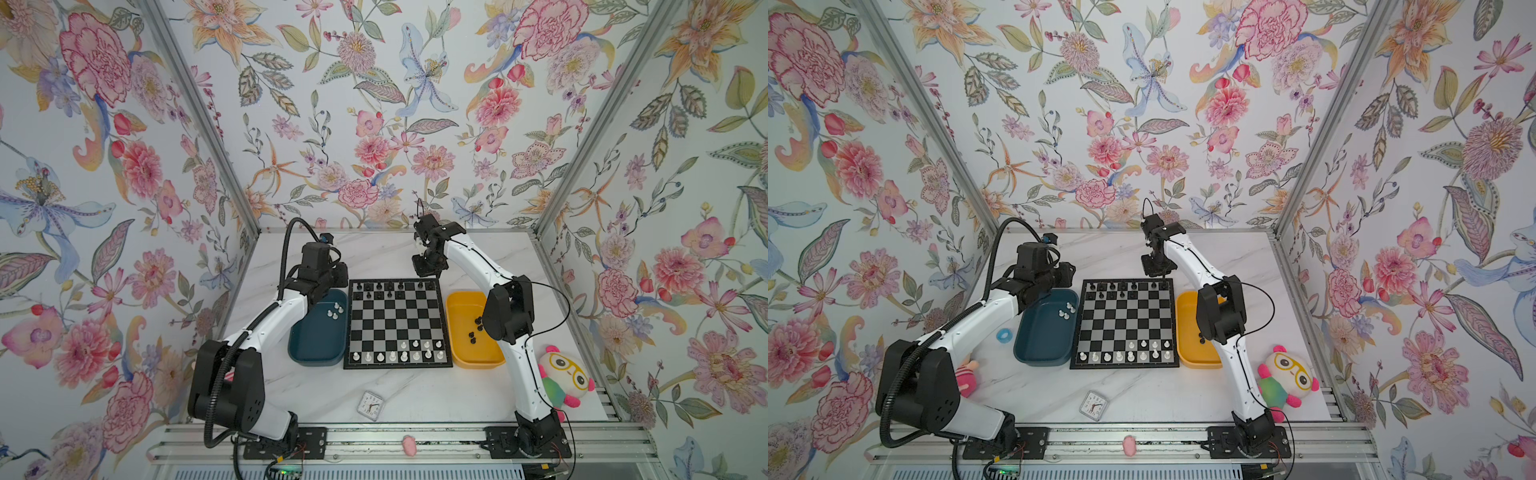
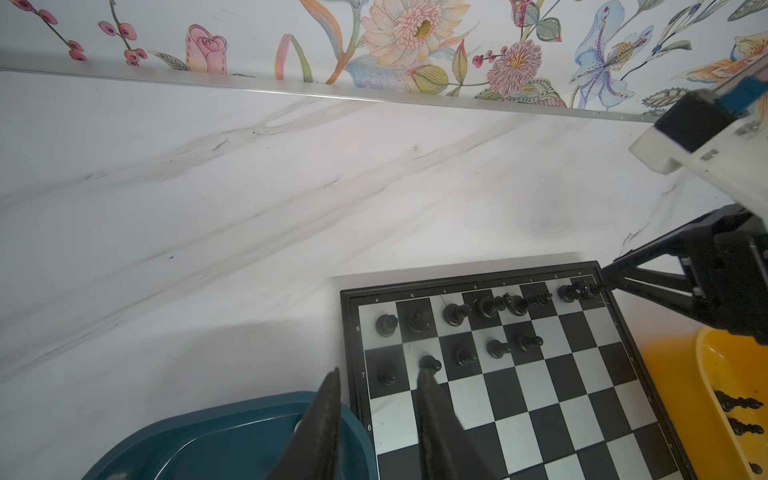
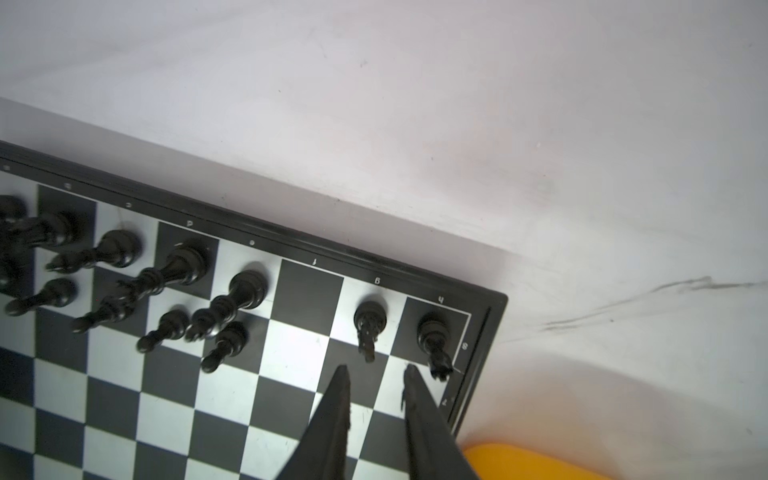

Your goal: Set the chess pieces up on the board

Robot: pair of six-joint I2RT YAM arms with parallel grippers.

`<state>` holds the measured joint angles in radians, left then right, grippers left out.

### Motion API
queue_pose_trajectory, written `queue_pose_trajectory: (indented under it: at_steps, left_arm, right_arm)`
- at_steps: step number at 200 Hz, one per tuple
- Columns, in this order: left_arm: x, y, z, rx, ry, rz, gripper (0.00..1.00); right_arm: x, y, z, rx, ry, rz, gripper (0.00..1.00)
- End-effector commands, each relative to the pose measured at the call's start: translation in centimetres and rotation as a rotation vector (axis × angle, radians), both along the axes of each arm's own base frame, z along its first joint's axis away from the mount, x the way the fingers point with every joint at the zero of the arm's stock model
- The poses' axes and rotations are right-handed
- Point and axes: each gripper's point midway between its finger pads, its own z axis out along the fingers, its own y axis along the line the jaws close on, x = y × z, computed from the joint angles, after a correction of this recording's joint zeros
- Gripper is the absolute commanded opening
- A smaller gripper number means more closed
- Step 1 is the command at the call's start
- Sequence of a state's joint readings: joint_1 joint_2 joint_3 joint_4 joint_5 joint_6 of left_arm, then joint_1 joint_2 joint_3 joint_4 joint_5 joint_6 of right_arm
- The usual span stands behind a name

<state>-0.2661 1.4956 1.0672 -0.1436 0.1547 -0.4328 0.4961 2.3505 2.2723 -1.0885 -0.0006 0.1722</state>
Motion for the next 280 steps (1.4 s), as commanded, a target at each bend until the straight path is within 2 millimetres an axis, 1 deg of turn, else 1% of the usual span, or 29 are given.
queue_pose_trajectory:
  at_steps: [1, 25, 40, 68, 88, 99, 100, 104, 105, 112, 138, 161, 182, 219, 241, 261, 280]
  left_arm:
    - [-0.8, 1.1, 0.2, 0.023, 0.009, 0.017, 0.33]
    - [-1.3, 1.9, 0.5, 0.046, 0.016, 0.044, 0.33]
    - [-1.8, 2.6, 0.7, 0.066, 0.027, 0.07, 0.33]
    - [-3.0, 3.9, 0.7, 0.098, 0.053, 0.118, 0.33]
    - [-3.9, 4.5, 0.2, 0.111, 0.08, 0.143, 0.33]
    - [-4.4, 4.9, -0.1, 0.119, 0.096, 0.159, 0.33]
    - [-4.4, 4.9, -0.2, 0.121, 0.098, 0.159, 0.33]
    - [-4.6, 5.0, -0.3, 0.124, 0.105, 0.162, 0.33]
    - [-4.7, 5.1, -0.3, 0.126, 0.106, 0.165, 0.33]
    - [-5.0, 5.3, -0.6, 0.132, 0.117, 0.175, 0.33]
    - [-6.3, 6.2, -2.0, 0.159, 0.162, 0.203, 0.33]
    - [-7.5, 7.1, -3.5, 0.195, 0.209, 0.227, 0.33]
    - [-8.1, 7.3, -4.7, 0.215, 0.248, 0.231, 0.33]
    - [-8.3, 7.2, -7.0, 0.232, 0.311, 0.219, 0.33]
    - [-8.2, 7.4, -8.5, 0.243, 0.334, 0.231, 0.33]
    - [-7.8, 6.6, -9.6, 0.219, 0.346, 0.203, 0.33]
    - [-7.4, 6.4, -10.2, 0.211, 0.352, 0.199, 0.33]
  right_arm:
    - [-0.3, -0.3, 4.5, 0.018, -0.077, -0.015, 0.25]
    - [-0.7, -0.7, 6.3, 0.01, -0.115, -0.014, 0.25]
    - [-1.1, -0.9, 7.0, 0.003, -0.134, -0.014, 0.24]
    - [-2.0, -0.6, 8.4, 0.048, -0.178, -0.007, 0.24]
    - [-2.7, -0.4, 9.2, 0.083, -0.21, 0.0, 0.25]
    - [-3.1, -0.4, 9.3, 0.099, -0.223, 0.002, 0.25]
    - [-3.1, -0.5, 9.7, 0.104, -0.232, 0.002, 0.25]
    - [-3.3, -0.5, 9.5, 0.105, -0.233, 0.004, 0.25]
    - [-3.4, -0.5, 9.9, 0.11, -0.242, 0.004, 0.25]
    - [-3.7, -0.7, 9.9, 0.119, -0.251, 0.003, 0.25]
    - [-5.0, -1.3, 11.0, 0.167, -0.318, 0.0, 0.26]
    - [-6.4, -1.9, 11.0, 0.204, -0.349, -0.006, 0.28]
    - [-7.3, -2.6, 10.8, 0.221, -0.362, -0.02, 0.28]
    - [-8.7, -3.9, 10.1, 0.243, -0.373, -0.05, 0.28]
    - [-9.4, -4.6, 9.9, 0.267, -0.384, -0.06, 0.29]
    - [-9.8, -5.1, 9.3, 0.28, -0.371, -0.075, 0.29]
    - [-10.1, -5.5, 9.0, 0.288, -0.36, -0.085, 0.29]
